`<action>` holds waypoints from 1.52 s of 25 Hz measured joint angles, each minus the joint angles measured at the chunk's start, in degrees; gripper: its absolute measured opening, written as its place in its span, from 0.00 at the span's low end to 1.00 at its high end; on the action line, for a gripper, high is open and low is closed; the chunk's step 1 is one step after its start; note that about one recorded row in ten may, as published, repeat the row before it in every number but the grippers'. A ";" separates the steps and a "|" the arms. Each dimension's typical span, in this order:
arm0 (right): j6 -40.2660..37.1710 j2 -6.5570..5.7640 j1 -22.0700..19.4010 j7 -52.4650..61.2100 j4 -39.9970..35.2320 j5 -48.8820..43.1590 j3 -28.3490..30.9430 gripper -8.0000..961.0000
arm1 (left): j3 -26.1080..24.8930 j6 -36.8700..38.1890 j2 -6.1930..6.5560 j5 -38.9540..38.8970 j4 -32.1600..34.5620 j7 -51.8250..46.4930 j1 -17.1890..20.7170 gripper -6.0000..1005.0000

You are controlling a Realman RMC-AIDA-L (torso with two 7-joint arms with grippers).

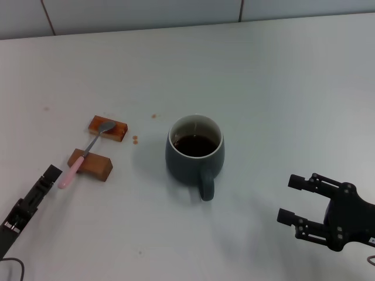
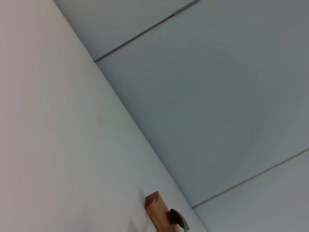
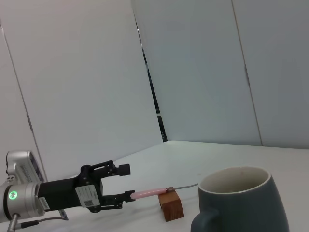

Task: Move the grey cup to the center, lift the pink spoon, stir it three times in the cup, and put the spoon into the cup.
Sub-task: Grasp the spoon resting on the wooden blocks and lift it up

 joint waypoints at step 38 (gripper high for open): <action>0.00 -0.09 -0.18 0.04 -0.08 -0.09 0.00 0.77 | 2.20 -2.65 -0.14 0.18 -0.65 -5.93 -2.73 0.80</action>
